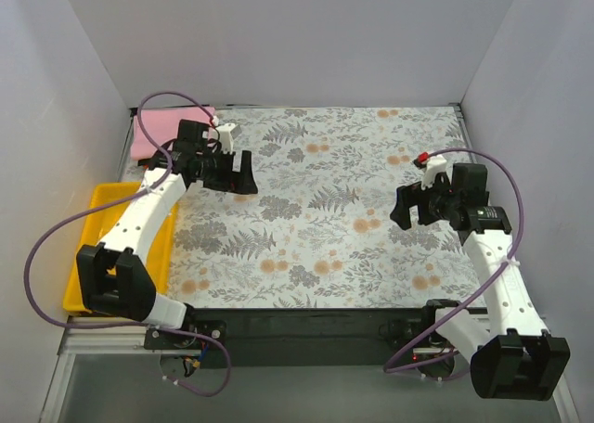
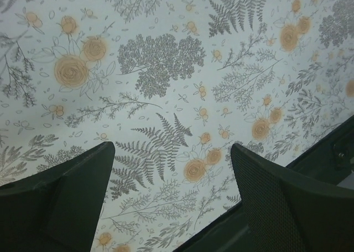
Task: Fold and stack the t-shirts
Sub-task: Reset both grippers
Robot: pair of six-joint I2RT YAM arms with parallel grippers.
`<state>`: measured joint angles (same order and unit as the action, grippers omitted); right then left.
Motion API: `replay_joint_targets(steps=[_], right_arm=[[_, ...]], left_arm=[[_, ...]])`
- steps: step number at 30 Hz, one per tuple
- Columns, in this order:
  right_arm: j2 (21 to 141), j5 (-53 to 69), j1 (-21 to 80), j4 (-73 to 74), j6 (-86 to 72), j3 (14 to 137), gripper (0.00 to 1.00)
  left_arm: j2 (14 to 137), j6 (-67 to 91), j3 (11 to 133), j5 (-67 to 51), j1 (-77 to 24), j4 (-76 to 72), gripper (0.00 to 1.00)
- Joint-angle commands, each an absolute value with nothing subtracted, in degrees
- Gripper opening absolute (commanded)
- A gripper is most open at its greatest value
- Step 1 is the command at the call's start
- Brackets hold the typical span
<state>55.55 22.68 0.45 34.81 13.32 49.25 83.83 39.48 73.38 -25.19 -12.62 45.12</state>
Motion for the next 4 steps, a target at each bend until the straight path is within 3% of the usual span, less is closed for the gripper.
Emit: replay_joint_targets(steps=[1,4], right_arm=[[55.1,24.1,0.5,33.6,12.0,50.0,0.98],[56.2,24.1,0.5,34.2,11.8,51.9,0.98]], left_arm=[[78.0,38.7,73.9,-24.4,-12.7,43.2,0.86],[78.0,38.9,76.1,-24.8,-12.7,44.4,0.86]])
